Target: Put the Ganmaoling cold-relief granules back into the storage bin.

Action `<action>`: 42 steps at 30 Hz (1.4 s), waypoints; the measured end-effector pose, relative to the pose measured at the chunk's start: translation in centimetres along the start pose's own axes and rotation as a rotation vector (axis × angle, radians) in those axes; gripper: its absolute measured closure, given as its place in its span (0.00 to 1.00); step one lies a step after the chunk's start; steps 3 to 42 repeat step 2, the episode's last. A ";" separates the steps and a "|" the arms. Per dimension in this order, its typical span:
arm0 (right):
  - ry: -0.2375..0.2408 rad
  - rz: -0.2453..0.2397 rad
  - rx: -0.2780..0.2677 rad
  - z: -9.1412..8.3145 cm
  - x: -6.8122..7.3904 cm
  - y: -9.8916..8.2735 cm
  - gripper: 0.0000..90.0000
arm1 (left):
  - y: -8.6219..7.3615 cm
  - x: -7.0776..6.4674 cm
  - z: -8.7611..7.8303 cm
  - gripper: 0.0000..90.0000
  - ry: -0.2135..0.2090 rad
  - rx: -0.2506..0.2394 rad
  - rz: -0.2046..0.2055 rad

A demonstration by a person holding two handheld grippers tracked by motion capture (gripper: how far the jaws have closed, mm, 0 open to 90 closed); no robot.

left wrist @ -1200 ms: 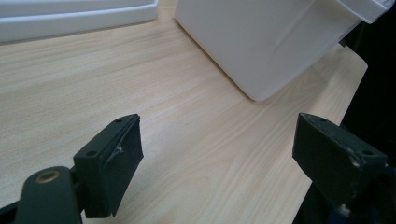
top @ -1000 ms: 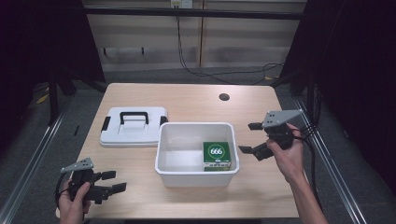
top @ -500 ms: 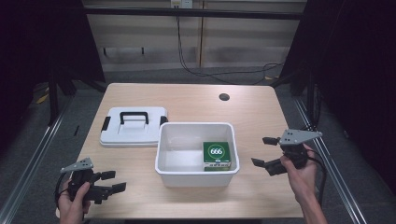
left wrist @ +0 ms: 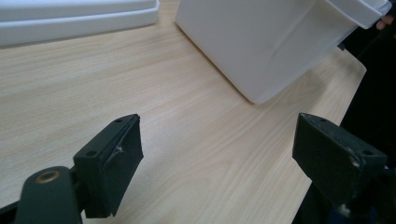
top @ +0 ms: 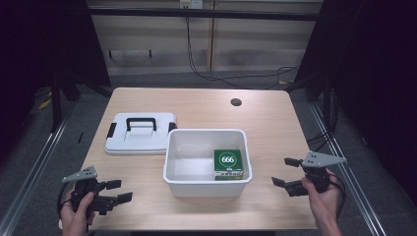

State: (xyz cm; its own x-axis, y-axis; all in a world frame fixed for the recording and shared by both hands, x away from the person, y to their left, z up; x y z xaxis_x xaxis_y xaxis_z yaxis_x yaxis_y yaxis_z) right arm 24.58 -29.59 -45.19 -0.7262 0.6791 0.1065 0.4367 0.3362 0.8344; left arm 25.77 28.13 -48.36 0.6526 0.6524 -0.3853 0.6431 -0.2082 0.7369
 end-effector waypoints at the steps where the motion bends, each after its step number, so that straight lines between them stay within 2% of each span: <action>1: 0.004 0.005 -0.001 0.0 -0.1 -0.3 0.15 | 0.0 0.0 0.0 0.18 0.001 0.002 0.002; 2: -0.006 0.013 0.001 0.0 -0.4 -0.6 0.15 | 0.0 0.0 0.0 0.18 -0.004 0.003 0.006; 42: -0.006 0.013 0.001 0.0 -0.4 -0.6 0.15 | 0.0 0.0 0.0 0.18 -0.004 0.003 0.006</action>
Point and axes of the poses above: each handheld gripper's, and its own axes: z roughly forward along the jaws, y roughly out of its top, x roughly to its left, the point moved 3 cm from there along z, roughly forward along the jaws, and after that the axes turned 4 degrees about y, right-handed, at the moved point
